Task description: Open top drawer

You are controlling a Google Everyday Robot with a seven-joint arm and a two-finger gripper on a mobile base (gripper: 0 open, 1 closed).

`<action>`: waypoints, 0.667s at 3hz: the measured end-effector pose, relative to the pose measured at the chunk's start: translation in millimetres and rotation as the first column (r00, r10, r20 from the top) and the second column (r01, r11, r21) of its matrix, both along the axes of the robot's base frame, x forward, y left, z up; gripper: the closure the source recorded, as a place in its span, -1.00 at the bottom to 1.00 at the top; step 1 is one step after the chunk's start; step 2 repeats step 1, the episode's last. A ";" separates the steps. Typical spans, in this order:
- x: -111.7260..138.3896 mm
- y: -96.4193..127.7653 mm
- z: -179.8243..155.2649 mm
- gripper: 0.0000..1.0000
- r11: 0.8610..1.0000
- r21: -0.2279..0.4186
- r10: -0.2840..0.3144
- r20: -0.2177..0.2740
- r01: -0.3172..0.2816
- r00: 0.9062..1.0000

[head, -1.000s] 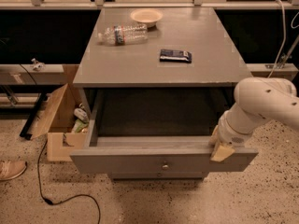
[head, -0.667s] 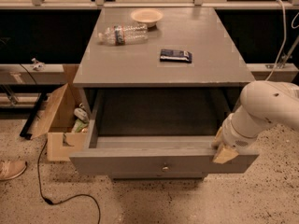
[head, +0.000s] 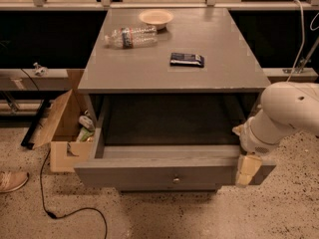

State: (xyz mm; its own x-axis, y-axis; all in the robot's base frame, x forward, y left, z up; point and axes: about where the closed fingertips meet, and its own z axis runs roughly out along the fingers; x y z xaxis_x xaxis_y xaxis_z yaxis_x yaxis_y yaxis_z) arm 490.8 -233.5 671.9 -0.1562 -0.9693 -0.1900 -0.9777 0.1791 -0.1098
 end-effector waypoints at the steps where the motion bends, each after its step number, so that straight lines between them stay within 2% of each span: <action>1: -2.3 0.3 60.8 -1.00 0.995 -0.095 -0.034 0.020 0.035 0.999; 2: -2.3 0.3 60.8 -1.00 0.995 -0.095 -0.034 0.020 0.035 0.999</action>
Offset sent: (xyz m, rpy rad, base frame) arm 0.0000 0.0000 0.0000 0.0000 0.0000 0.0000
